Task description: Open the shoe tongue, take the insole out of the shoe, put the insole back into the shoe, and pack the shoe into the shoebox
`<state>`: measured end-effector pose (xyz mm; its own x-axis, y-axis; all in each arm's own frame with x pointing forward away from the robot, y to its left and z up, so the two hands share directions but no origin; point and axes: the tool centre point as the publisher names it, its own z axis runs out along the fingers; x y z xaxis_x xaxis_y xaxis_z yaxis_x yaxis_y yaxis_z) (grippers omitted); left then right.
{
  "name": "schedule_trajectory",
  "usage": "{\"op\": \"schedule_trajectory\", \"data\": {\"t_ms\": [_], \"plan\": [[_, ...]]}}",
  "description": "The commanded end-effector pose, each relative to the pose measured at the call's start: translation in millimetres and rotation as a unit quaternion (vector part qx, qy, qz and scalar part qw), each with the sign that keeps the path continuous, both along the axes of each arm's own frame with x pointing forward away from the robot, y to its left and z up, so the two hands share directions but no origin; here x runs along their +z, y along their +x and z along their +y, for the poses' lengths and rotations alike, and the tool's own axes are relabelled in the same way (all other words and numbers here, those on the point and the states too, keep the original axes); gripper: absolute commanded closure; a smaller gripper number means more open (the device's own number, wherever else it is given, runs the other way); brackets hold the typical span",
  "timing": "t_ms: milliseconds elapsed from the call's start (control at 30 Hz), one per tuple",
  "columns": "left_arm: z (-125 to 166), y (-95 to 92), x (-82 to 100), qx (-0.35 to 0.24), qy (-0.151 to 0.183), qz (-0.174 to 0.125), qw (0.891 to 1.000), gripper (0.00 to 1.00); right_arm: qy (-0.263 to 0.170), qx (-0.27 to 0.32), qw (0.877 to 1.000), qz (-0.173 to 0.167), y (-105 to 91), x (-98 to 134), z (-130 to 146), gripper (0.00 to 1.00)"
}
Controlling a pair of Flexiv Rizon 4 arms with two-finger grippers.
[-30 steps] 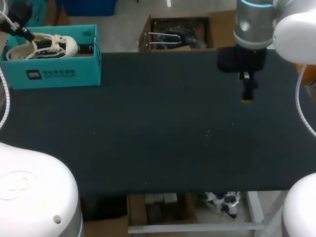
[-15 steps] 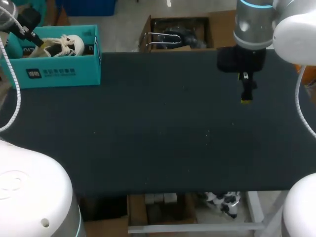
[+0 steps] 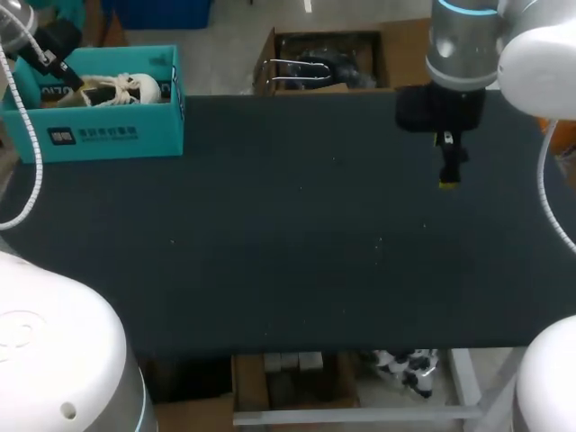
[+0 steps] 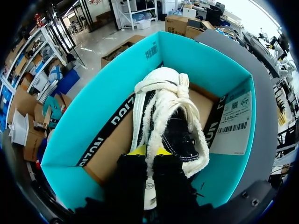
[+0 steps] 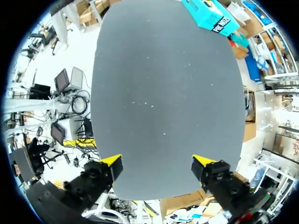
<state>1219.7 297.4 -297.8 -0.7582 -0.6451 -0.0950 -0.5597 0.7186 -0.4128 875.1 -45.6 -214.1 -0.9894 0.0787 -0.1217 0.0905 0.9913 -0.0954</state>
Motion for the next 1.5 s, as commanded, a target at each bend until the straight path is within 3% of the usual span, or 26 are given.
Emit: {"op": "schedule_trajectory", "data": {"t_ms": [33, 67, 100, 133, 200, 500, 900, 933, 967, 1033, 1300, 1500], "plan": [[-7, 18.5, -12.3, 0.014, 0.011, 0.017, 1.000, 1.00, -0.001, 0.000, 1.000, 0.000, -0.4, 0, 0, 0.00], [-7, 19.2, -13.3, 0.016, 0.008, 0.020, 1.000, 0.91, -0.001, 0.000, 1.000, 0.000, -0.4, 0, 0, 0.00], [-7, 20.9, -13.1, 0.018, 0.006, 0.020, 1.000, 0.63, -0.001, 0.000, 1.000, 0.000, -0.4, 0, 0, 0.00], [-7, 21.1, -13.0, 0.018, 0.006, 0.020, 1.000, 0.52, -0.001, 0.000, 1.000, 0.000, -0.4, 0, 0, 0.00], [-8, 17.4, -9.9, 0.018, 0.004, 0.016, 1.000, 0.00, -0.001, 0.000, 1.000, 0.000, -0.4, 0, 0, 0.00], [-21, 2.0, 18.0, 0.009, -0.007, -0.010, 1.000, 0.00, -0.001, 0.000, 1.000, 0.000, -0.4, 0, 0, 0.00], [-22, 3.9, -11.8, 0.026, 0.026, -0.009, 0.999, 0.02, -0.001, 0.000, 1.000, 0.000, -0.4, 0, 0, 0.00], [-20, 6.2, -13.0, 0.026, 0.025, -0.009, 0.999, 0.21, -0.001, 0.000, 1.000, 0.000, -0.4, 0, 0, 0.00], [-19, 6.4, -14.3, 0.031, 0.025, -0.012, 0.999, 0.54, -0.001, 0.000, 1.000, 0.000, -0.4, 0, 0, 0.00], [-18, 9.5, -16.1, 0.035, 0.027, -0.017, 0.999, 1.00, -0.001, 0.000, 1.000, 0.000, -0.4, 0, 0, 0.00], [-18, 8.6, -6.4, 0.026, 0.026, -0.022, 0.999, 1.00, -0.001, 0.000, 1.000, 0.000, -0.4, 0, 0, 0.00], [-21, 9.5, 0.1, 0.012, 0.024, -0.005, 1.000, 1.00, -0.001, 0.000, 1.000, 0.000, -0.4, 0, 0, 0.00]]}}
